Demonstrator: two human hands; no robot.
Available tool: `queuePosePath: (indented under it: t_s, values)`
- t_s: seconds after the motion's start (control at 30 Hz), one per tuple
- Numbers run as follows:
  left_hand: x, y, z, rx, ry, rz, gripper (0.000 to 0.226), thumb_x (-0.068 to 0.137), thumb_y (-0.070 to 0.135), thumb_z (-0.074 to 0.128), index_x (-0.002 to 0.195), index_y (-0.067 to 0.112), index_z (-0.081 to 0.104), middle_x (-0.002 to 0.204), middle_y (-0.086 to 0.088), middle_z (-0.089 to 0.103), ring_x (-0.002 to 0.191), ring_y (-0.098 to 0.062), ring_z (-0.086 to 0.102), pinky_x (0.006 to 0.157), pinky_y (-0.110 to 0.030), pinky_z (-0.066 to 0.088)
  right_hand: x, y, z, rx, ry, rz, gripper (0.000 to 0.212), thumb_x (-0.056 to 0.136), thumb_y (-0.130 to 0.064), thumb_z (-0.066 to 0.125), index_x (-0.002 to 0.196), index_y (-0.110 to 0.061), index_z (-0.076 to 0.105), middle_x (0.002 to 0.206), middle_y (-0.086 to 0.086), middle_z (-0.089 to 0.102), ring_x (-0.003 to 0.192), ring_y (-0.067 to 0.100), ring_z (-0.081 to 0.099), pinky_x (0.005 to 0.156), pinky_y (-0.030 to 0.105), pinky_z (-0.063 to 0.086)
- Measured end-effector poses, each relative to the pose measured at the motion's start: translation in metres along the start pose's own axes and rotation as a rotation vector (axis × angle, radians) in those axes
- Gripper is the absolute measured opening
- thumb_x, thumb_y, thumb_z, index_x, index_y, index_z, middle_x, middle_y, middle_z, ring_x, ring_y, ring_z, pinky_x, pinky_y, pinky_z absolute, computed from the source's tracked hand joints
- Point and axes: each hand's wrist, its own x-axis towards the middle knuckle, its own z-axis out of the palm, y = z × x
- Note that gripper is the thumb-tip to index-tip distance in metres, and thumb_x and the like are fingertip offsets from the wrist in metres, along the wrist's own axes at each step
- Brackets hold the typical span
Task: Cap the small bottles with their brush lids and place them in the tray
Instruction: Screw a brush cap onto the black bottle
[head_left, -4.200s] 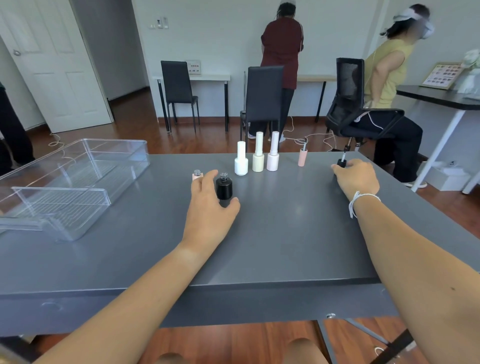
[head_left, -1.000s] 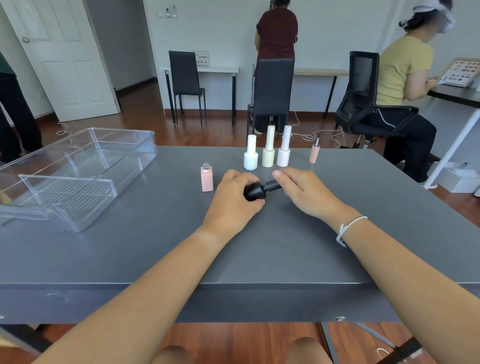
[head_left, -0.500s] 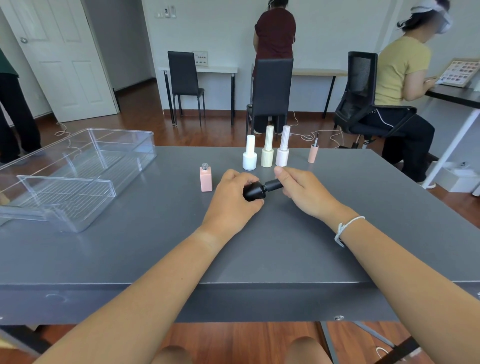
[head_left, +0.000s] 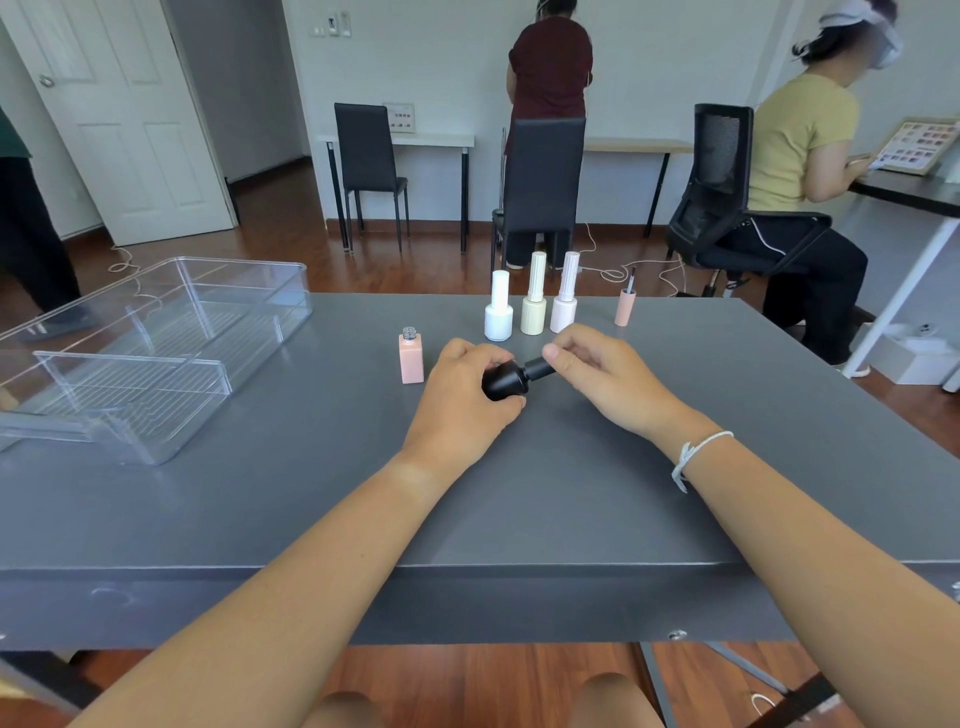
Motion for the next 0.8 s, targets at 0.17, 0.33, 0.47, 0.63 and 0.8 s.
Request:
queuePosePath:
  t_s: [0.17, 0.33, 0.47, 0.63, 0.8]
  values:
    - [-0.0002, 0.0000, -0.0001, -0.002, 0.000, -0.003, 0.027, 0.073, 0.009, 0.070, 0.095, 0.022, 0.062, 0.099, 0.001, 0.046, 0.085, -0.010, 0.054, 0.073, 0.005, 0.034, 0.0008, -0.0002, -0.0020, 0.025, -0.018, -0.019, 0.014, 0.091, -0.018, 0.054, 0.078, -0.021, 0.050, 0.066, 0.002, 0.043, 0.060, 0.012, 0.036, 0.059, 0.024, 0.031]
    - [-0.0004, -0.0001, -0.0001, -0.003, 0.000, 0.004, 0.027, 0.073, 0.010, 0.070, 0.096, 0.022, 0.061, 0.097, 0.003, 0.045, 0.082, -0.003, 0.052, 0.072, 0.006, 0.033, 0.0018, 0.0030, -0.0007, -0.036, 0.051, 0.029, 0.042, 0.090, -0.044, 0.048, 0.074, -0.006, 0.058, 0.050, -0.011, 0.040, 0.049, 0.003, 0.034, 0.054, 0.020, 0.029]
    - [-0.0004, -0.0001, -0.0005, -0.007, 0.004, -0.001, 0.027, 0.074, 0.010, 0.070, 0.096, 0.022, 0.062, 0.098, 0.003, 0.045, 0.082, -0.002, 0.051, 0.073, 0.006, 0.033, 0.0016, 0.0033, -0.0043, 0.032, 0.013, -0.017, 0.013, 0.091, -0.029, 0.053, 0.081, -0.020, 0.053, 0.070, 0.006, 0.048, 0.063, 0.012, 0.041, 0.062, 0.023, 0.034]
    - [-0.0008, 0.0002, -0.0006, 0.001, 0.000, 0.002, 0.027, 0.074, 0.009, 0.070, 0.096, 0.022, 0.062, 0.097, 0.003, 0.045, 0.084, -0.008, 0.053, 0.075, 0.005, 0.034, 0.0027, 0.0043, -0.0023, 0.014, 0.023, -0.010, 0.021, 0.092, -0.026, 0.052, 0.072, -0.022, 0.050, 0.064, -0.002, 0.045, 0.055, 0.004, 0.039, 0.057, 0.016, 0.033]
    - [-0.0005, -0.0004, -0.0005, 0.000, 0.001, -0.004, 0.027, 0.073, 0.010, 0.070, 0.096, 0.022, 0.062, 0.098, 0.003, 0.046, 0.086, -0.008, 0.053, 0.075, 0.004, 0.034, 0.0028, 0.0058, -0.0030, 0.017, 0.070, 0.056, 0.042, 0.093, -0.047, 0.040, 0.071, -0.013, 0.054, 0.061, -0.007, 0.048, 0.059, 0.010, 0.043, 0.064, 0.026, 0.037]
